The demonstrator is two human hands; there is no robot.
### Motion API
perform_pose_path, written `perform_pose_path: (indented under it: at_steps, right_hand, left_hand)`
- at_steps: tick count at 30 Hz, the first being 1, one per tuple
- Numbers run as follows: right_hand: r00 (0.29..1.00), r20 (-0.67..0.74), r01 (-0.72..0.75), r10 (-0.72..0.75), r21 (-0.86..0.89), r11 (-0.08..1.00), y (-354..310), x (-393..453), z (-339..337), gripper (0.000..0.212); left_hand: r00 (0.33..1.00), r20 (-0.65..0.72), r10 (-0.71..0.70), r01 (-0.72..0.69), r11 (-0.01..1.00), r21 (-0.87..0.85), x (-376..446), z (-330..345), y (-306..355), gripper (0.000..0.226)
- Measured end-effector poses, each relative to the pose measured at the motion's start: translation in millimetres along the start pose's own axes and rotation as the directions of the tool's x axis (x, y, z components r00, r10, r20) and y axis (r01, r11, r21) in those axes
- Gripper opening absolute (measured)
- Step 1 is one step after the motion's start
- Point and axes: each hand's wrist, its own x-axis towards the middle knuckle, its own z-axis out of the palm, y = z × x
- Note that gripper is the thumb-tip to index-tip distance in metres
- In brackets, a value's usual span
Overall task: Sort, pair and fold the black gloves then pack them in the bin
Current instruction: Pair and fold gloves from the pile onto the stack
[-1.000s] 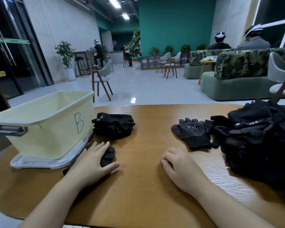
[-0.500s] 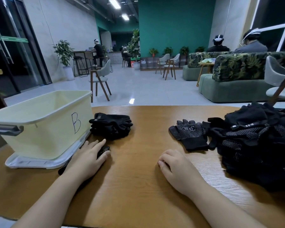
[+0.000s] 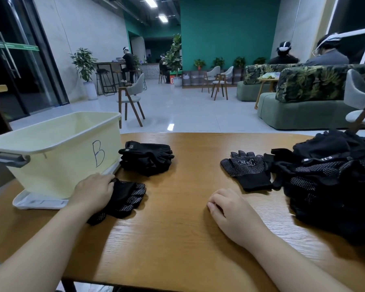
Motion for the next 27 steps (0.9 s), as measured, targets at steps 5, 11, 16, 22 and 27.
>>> perform_pose_path:
  at_steps: [5,11,16,22,27]
  right_hand:
    - [1.000,-0.006,0.010,-0.010,-0.017,1.000,0.2,0.5,0.3,0.021]
    - [1.000,-0.004,0.020,-0.020,-0.011,1.000,0.1,-0.3,-0.1,0.020]
    - [1.000,-0.002,0.022,-0.022,-0.018,1.000,0.9,-0.7,-0.1,0.021]
    - [1.000,-0.008,0.020,-0.020,-0.017,1.000,0.3,-0.5,0.2,0.021]
    - [1.000,-0.005,0.020,-0.020,-0.017,1.000,0.3,-0.4,0.1,0.021]
  left_hand:
    - [0.996,0.092,-0.015,0.019,0.999,-0.049,3.9,6.7,-10.7,0.035]
    - [0.987,0.146,-0.062,0.060,0.998,0.019,7.9,3.9,-6.5,0.036]
    - [0.978,0.193,-0.078,0.082,0.997,-0.011,15.2,4.8,-10.2,0.042]
    - [0.997,0.010,-0.080,0.081,0.996,-0.031,11.2,1.6,-11.8,0.028]
    - [0.993,-0.051,-0.104,0.105,0.994,0.031,13.7,1.8,-15.7,0.029]
